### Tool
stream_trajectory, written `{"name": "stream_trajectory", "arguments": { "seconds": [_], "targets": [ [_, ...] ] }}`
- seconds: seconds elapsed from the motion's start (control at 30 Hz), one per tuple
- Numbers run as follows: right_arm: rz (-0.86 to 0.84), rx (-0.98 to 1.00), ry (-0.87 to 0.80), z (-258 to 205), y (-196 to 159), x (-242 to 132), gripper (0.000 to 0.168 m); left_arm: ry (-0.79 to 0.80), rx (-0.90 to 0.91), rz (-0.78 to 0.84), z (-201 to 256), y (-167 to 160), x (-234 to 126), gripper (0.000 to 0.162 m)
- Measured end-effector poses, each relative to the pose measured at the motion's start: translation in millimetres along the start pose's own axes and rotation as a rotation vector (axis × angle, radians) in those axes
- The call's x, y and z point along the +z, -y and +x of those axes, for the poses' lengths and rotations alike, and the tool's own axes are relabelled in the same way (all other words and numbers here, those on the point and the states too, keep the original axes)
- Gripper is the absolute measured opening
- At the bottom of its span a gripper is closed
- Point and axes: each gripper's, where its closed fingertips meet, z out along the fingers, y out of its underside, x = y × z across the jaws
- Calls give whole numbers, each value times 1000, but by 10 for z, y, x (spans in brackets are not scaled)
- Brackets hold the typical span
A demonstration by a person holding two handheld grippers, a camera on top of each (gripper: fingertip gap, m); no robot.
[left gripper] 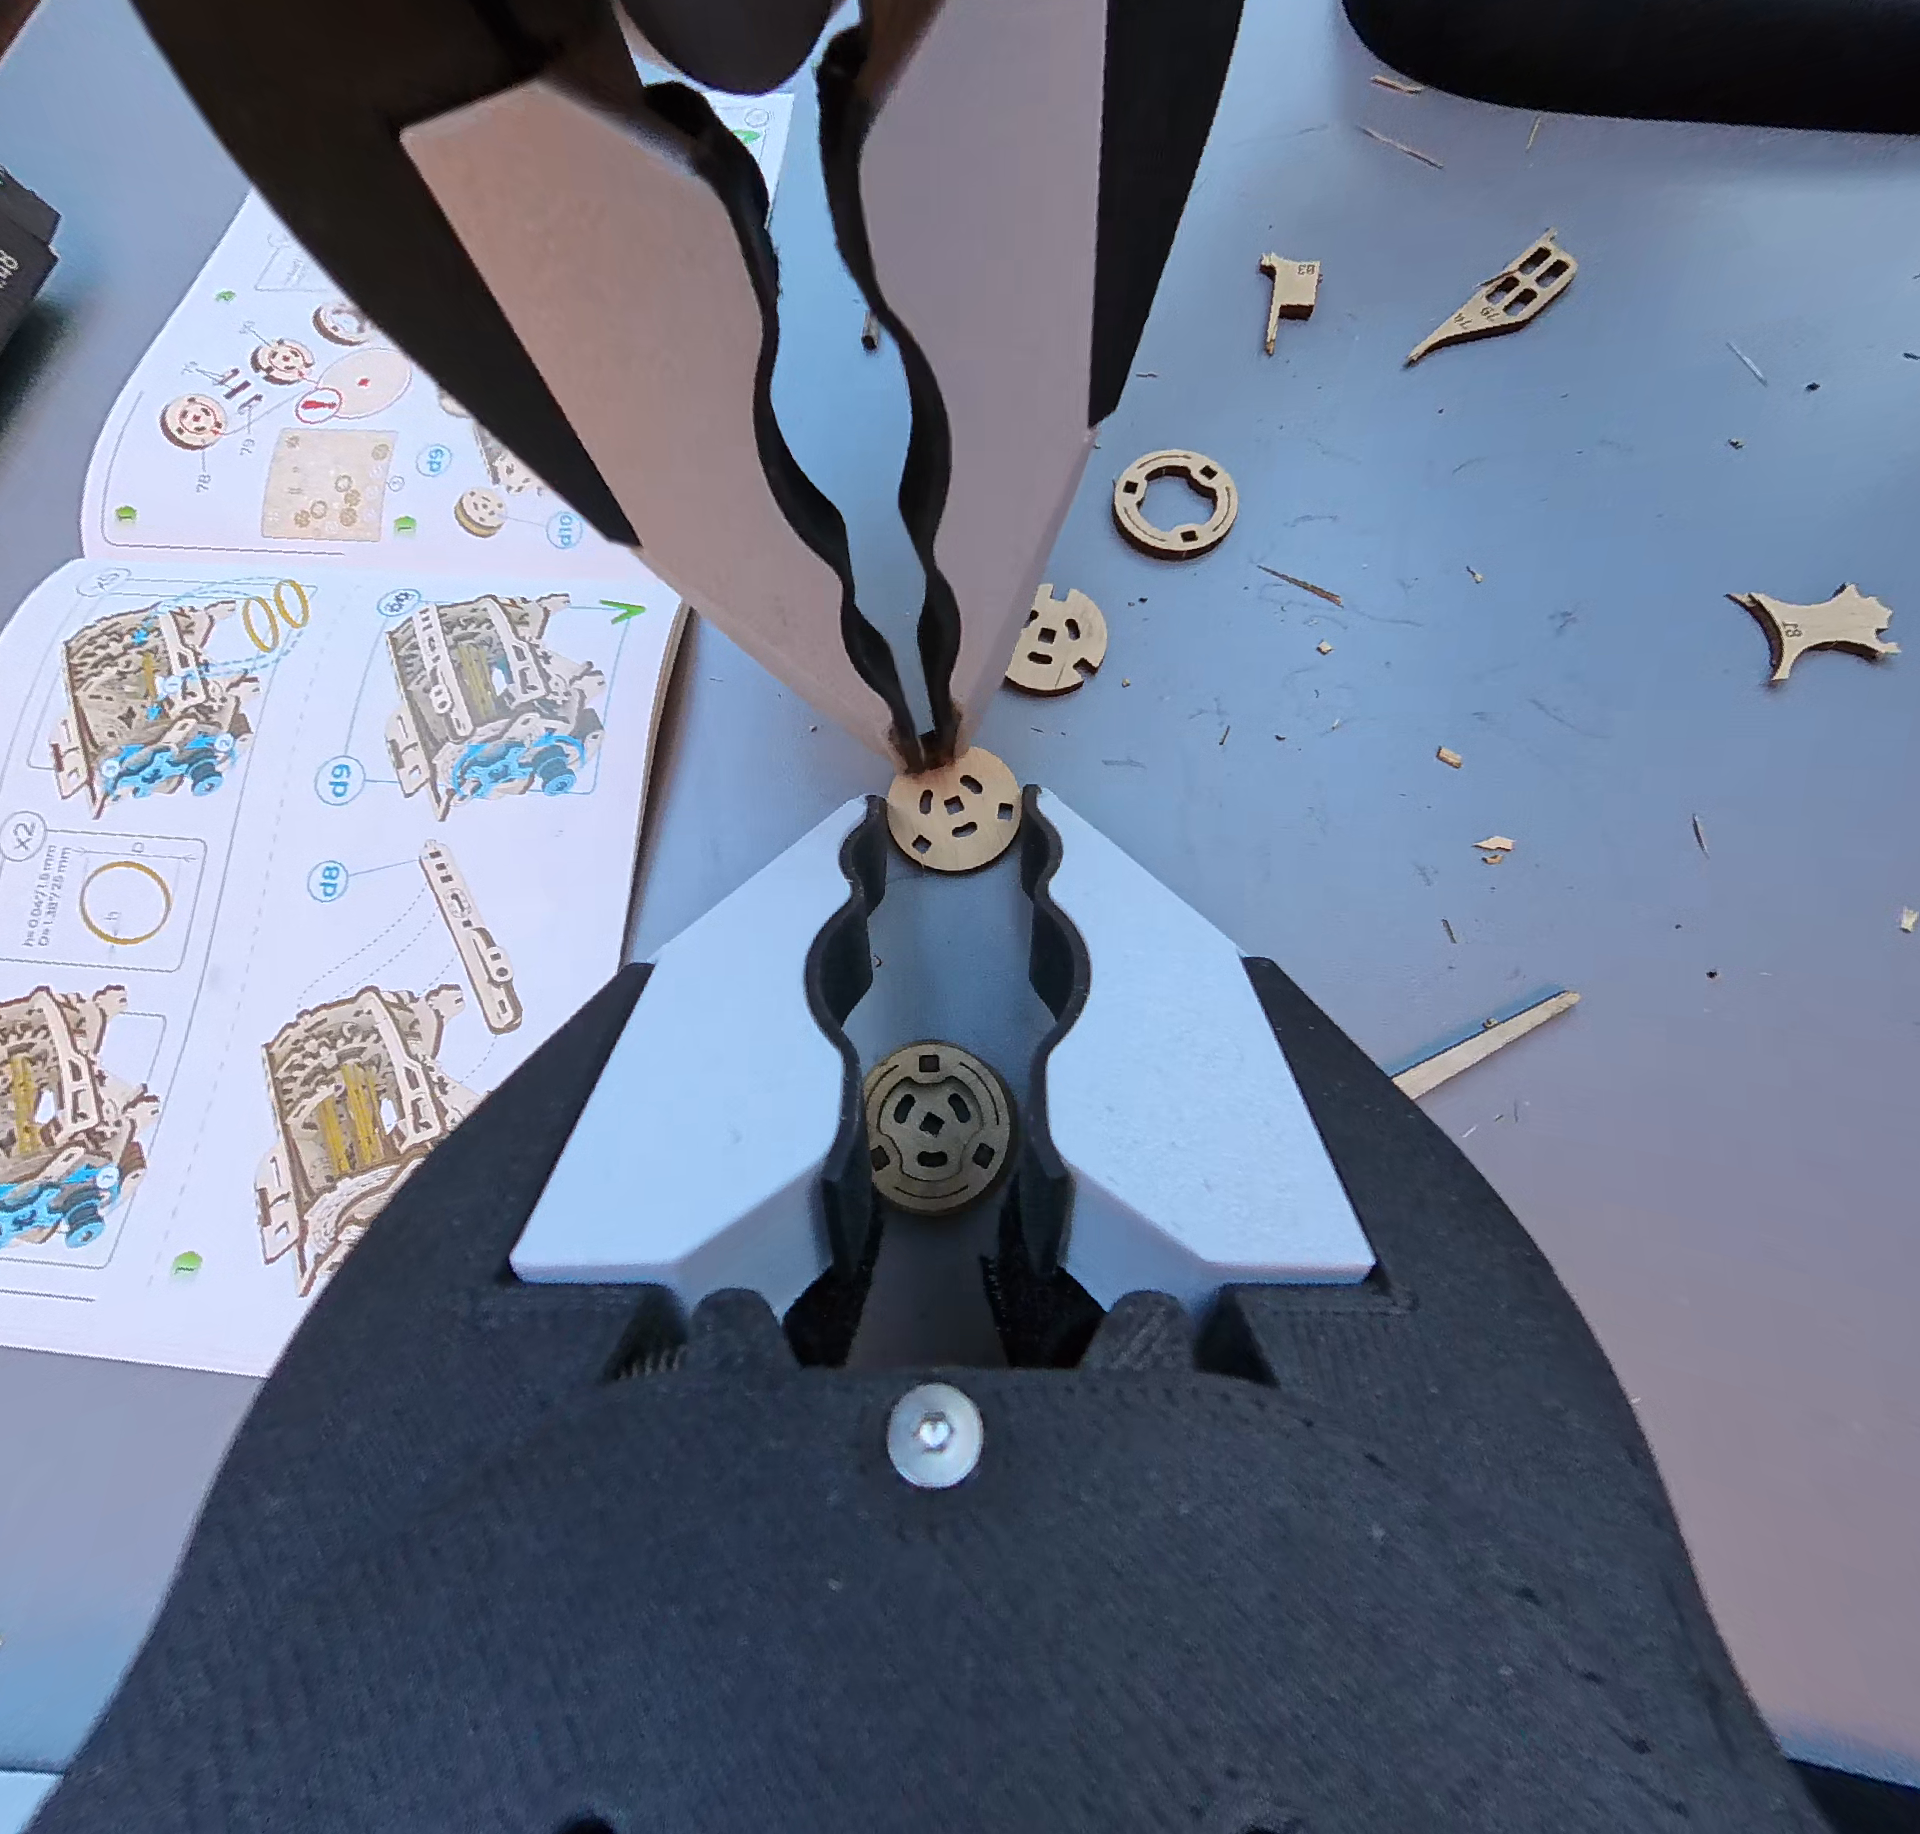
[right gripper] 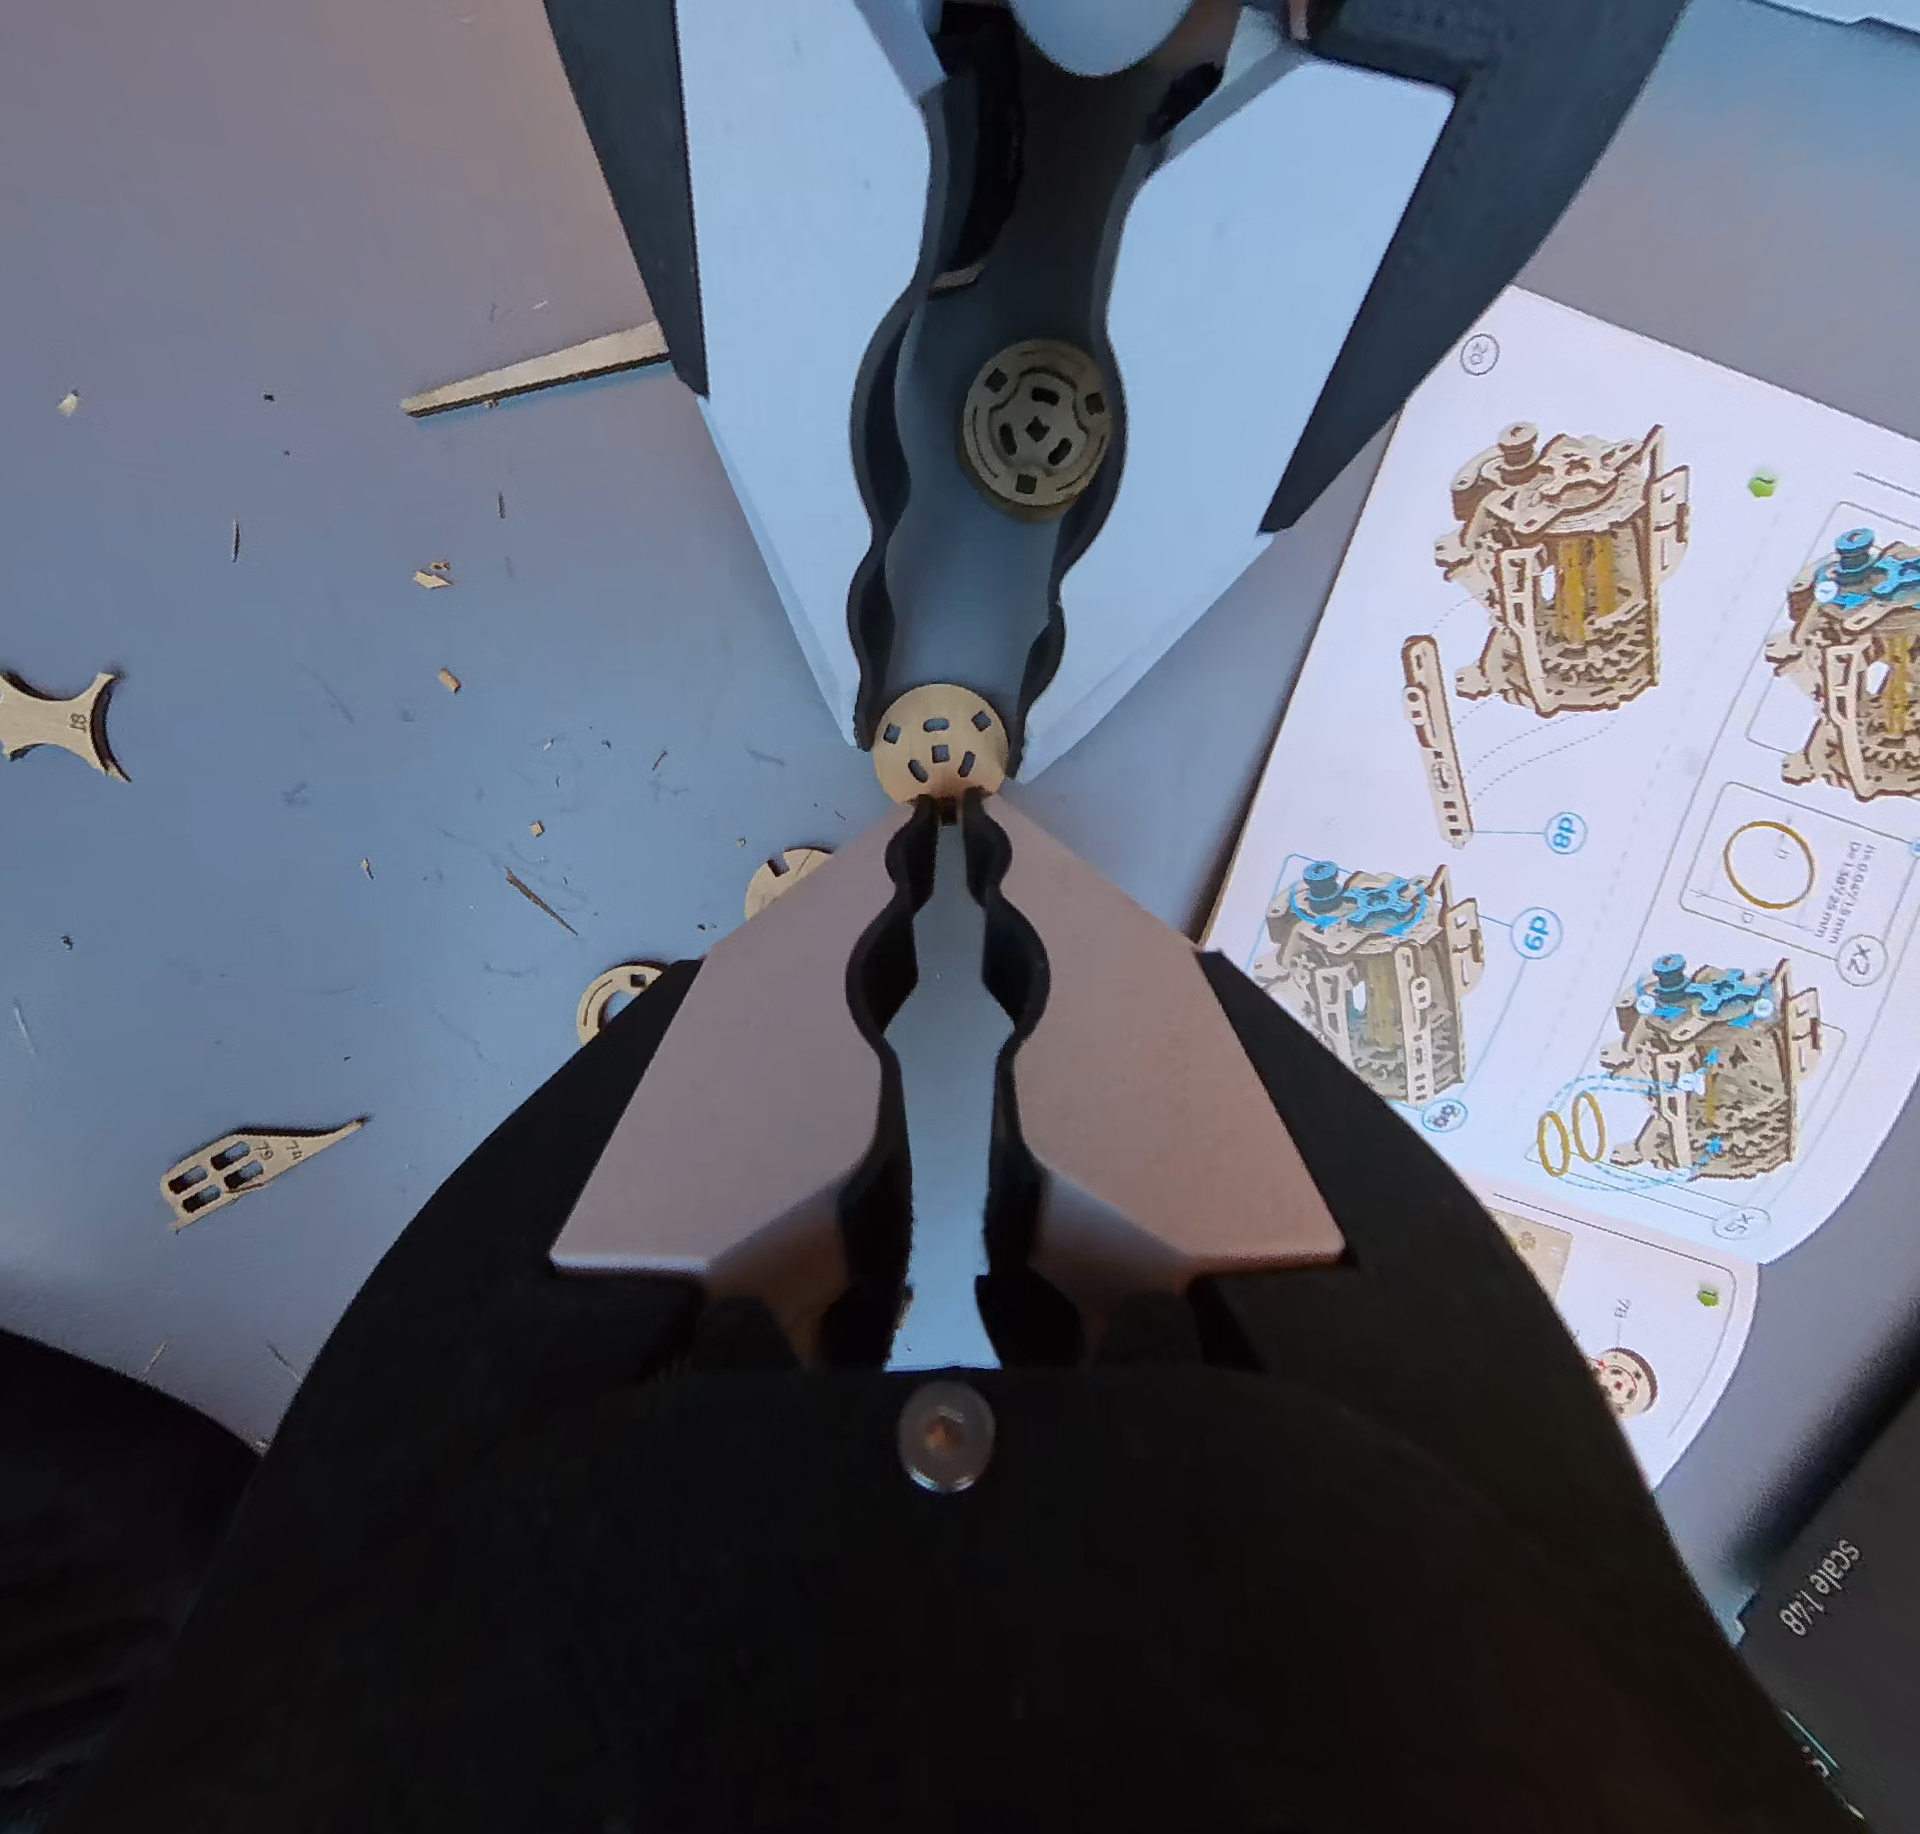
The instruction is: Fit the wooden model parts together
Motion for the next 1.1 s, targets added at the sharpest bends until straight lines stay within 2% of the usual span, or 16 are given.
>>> {"name": "stream_trajectory", "arguments": {
  "seconds": [0.1,0.3,0.67,1.1],
  "targets": [
    [20,19,-19,30,-9,-18,15,-1,-1,0,0,0,0,24],
    [267,66,17,14,109,-106,10,-3,-3,0,0,0,-1,24],
    [356,23,-4,21,74,-84,8,-9,-9,0,0,0,0,24],
    [337,12,19,-7,36,-47,1,-14,-13,0,2,-1,0,24]
  ]
}}
